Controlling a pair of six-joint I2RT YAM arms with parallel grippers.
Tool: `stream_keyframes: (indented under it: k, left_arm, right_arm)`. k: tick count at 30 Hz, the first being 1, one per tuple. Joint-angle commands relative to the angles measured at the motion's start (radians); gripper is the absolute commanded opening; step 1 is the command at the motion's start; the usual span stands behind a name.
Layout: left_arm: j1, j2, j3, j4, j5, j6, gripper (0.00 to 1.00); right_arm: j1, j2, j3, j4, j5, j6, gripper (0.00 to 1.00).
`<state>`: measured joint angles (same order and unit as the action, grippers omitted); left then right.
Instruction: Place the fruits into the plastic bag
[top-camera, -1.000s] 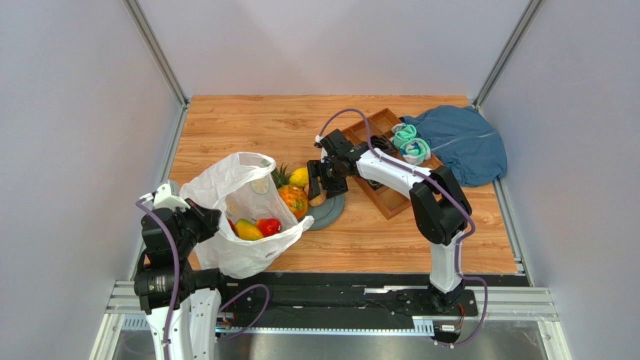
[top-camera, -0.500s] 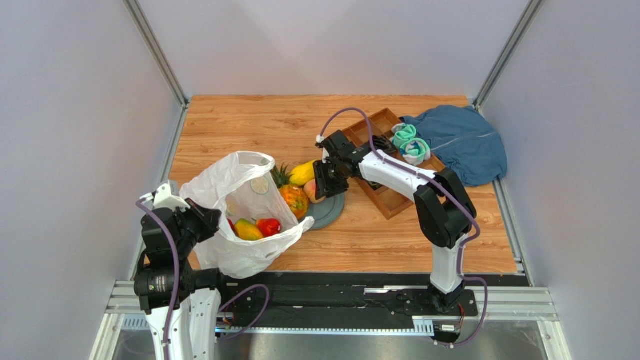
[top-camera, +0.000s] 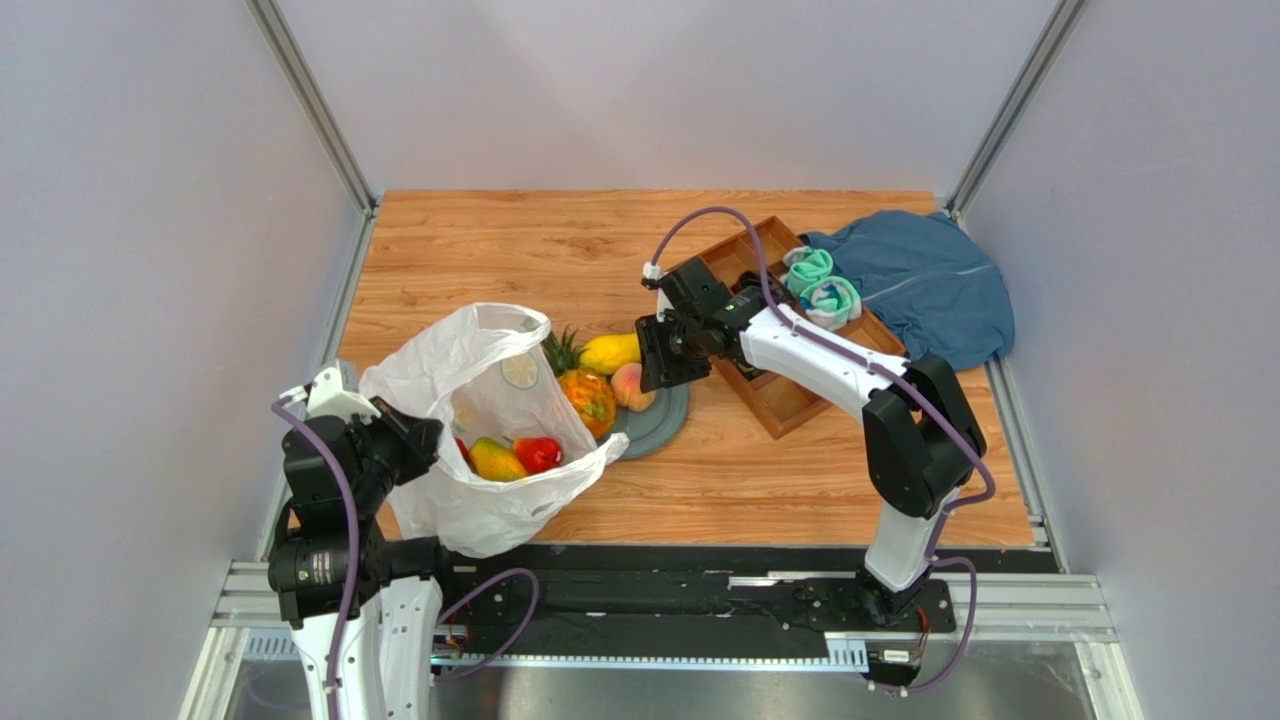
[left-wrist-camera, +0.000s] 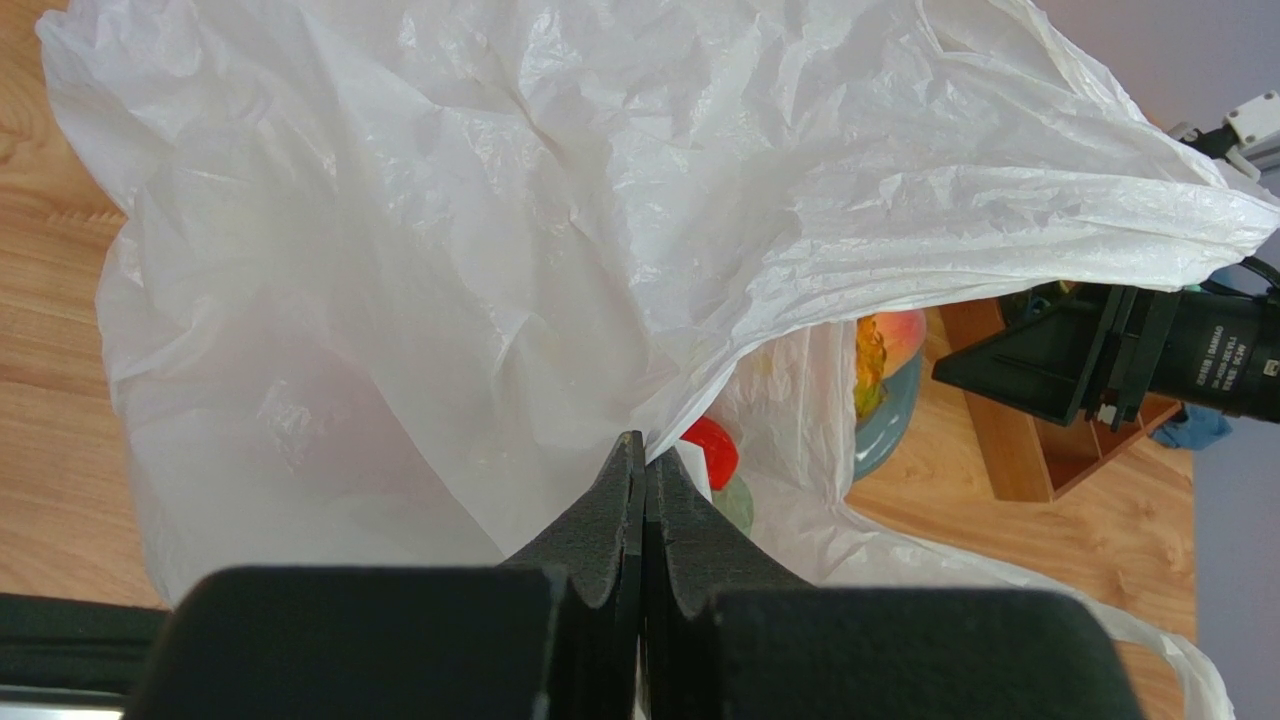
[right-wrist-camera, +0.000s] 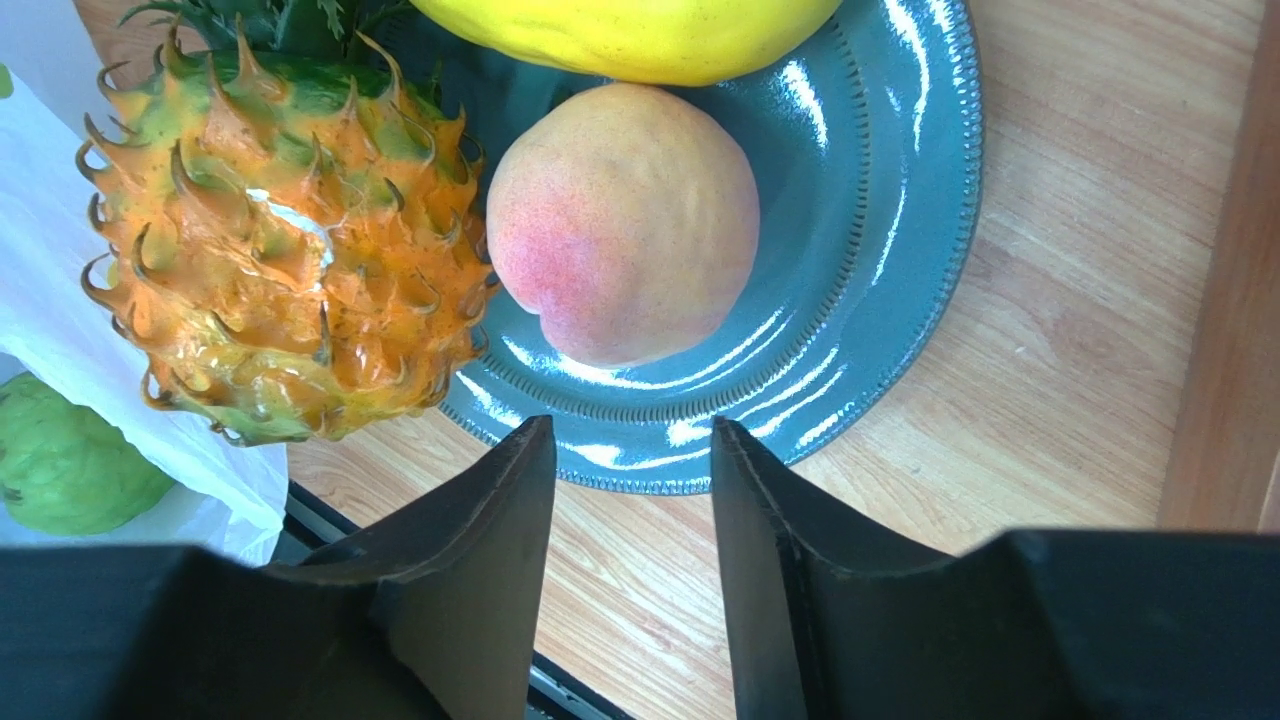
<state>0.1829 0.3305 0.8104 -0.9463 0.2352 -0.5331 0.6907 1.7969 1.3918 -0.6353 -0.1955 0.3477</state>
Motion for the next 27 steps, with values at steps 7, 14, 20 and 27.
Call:
stream_keyframes:
  k: [7, 14, 20, 27]
  left_arm:
    - [-0.002, 0.015, 0.004, 0.024, 0.019, 0.018, 0.0]
    - [-0.002, 0.016, 0.006, 0.024, 0.018, 0.018, 0.0]
    - [-0.002, 0.016, 0.004, 0.024, 0.019, 0.016, 0.0]
    - [-0.002, 0.018, 0.004, 0.024, 0.018, 0.018, 0.0]
  right_arm:
    - [0.001, 0.036, 0.087, 0.032, -0.019, 0.036, 0.76]
    - [0.001, 0.117, 0.134, 0.04, -0.022, 0.102, 0.81]
    - [0.001, 0.177, 0.164, 0.042, -0.022, 0.145, 0.81]
    - [0.001, 0.213, 0.161, 0.04, -0.015, 0.16, 0.81]
